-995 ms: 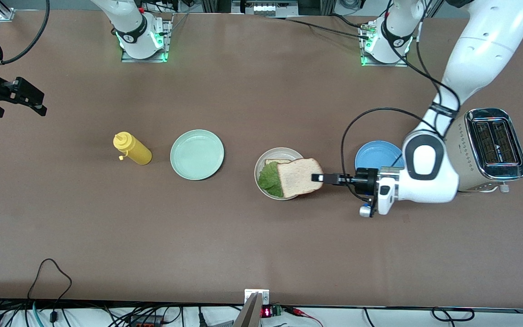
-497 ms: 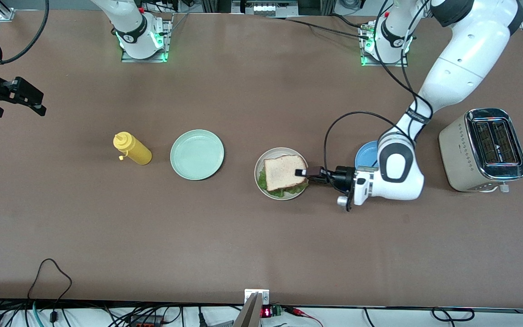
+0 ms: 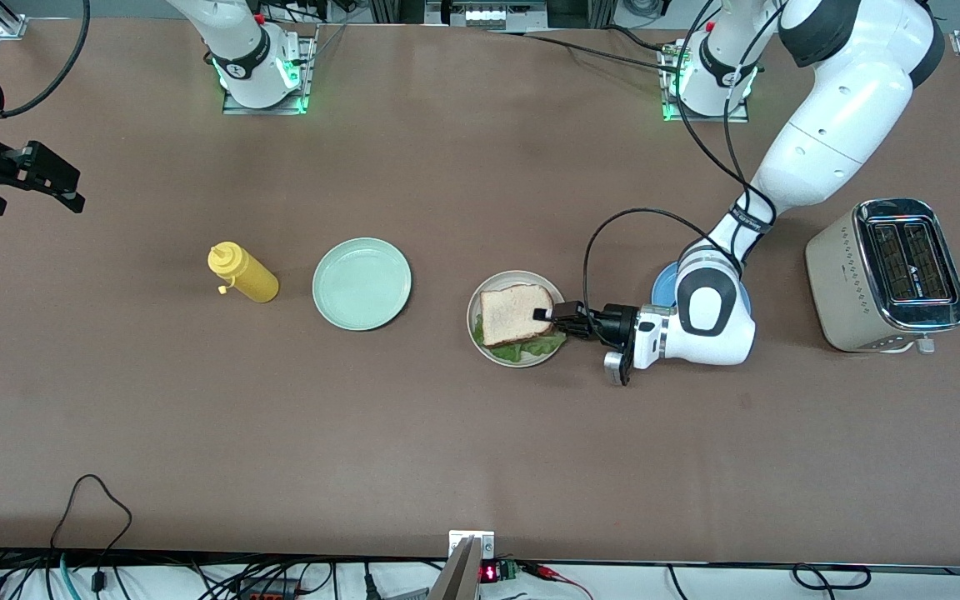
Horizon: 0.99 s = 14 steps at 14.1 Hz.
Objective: Make sandwich in beige plate with both arms
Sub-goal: 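Lower the bread slice onto the lettuce and open the left gripper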
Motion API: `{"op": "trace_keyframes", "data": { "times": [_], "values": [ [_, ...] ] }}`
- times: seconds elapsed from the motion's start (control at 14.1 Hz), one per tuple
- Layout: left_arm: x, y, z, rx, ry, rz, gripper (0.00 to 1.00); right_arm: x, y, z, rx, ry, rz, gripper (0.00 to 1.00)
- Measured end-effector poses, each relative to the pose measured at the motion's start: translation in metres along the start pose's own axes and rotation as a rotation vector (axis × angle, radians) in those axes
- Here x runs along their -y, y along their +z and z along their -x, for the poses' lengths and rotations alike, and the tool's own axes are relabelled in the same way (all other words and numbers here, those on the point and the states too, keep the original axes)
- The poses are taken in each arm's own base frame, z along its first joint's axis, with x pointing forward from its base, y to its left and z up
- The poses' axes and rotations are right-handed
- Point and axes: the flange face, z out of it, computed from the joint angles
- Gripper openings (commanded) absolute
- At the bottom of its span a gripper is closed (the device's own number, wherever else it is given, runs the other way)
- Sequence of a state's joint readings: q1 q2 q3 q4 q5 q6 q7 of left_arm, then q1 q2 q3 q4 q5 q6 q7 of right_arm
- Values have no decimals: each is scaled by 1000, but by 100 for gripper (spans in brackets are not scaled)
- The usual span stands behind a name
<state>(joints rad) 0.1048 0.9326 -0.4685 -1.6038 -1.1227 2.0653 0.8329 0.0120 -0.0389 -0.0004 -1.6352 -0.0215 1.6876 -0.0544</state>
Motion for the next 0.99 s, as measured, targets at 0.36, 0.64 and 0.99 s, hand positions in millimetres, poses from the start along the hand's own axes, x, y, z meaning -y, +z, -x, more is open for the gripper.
{"op": "trace_keyframes", "data": {
  "times": [0.36,0.64,0.99],
  "values": [
    [-4,-8,-5,52,78,-66,100,0,0,0,0,0,0,100],
    [-12,-27,-8,104,145,-143,100,0,0,0,0,0,0,100],
    [-51,-57,-15,212,131,-280,100,0,0,0,0,0,0,100]
  ]
}}
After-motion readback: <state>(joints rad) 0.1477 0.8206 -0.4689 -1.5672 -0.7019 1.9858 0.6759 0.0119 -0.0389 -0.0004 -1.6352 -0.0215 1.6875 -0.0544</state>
